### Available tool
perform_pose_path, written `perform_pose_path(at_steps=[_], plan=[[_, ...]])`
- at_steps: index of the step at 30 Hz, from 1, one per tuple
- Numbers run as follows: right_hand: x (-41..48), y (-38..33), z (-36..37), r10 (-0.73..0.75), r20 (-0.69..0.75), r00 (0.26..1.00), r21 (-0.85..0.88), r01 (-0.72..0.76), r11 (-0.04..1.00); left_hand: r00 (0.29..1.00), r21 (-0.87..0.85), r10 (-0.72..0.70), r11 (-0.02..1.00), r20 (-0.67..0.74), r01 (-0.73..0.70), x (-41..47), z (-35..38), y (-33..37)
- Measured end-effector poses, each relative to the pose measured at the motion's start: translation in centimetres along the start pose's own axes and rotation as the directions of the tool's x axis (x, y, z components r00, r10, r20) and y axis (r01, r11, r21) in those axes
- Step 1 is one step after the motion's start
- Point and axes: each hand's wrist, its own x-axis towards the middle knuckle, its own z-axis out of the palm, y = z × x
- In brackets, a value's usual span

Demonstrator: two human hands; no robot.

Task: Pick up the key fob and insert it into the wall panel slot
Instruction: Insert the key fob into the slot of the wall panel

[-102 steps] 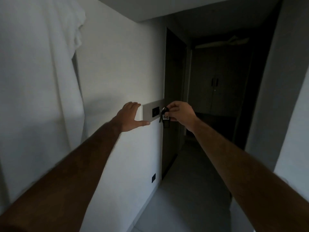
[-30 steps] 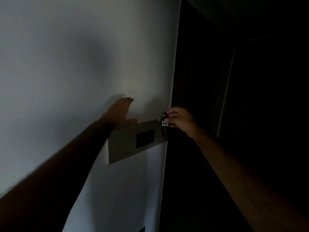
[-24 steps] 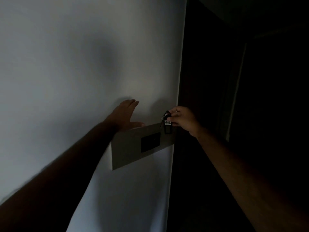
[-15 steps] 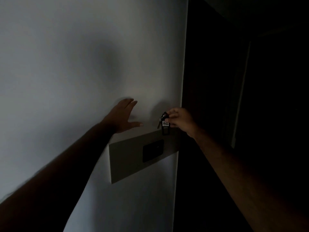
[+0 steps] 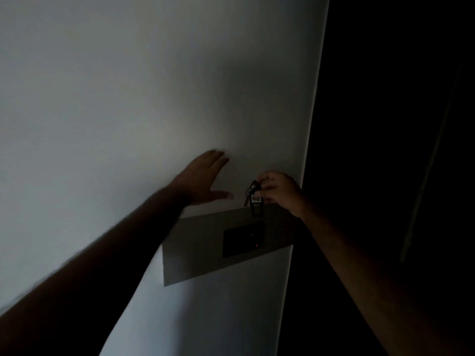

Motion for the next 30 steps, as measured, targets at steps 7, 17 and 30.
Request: perform_pose_path(at_steps=[7, 17, 30], plan=[[2.8, 3.6, -2.9, -0.063, 0.141, 0.988, 0.072, 0.054, 0.996, 0.994, 0.053, -0.103, 0.993, -0.028, 0.104, 1.9, 2.1, 2.2], [5.8, 9.0, -3.4, -0.087, 0.344, 0.935, 0.174, 0.027, 0.984, 0.933, 0.319, -0.34, 0.877, -0.117, 0.36, 3.3, 4.6, 4.0], [6.9, 13.2, -1.0, -0.199, 0.359, 0.912, 0.138, 0.159, 0.978, 0.87, 0.439, -0.476, 0.76, -0.127, 0.48, 2.8, 6.9, 4.0]])
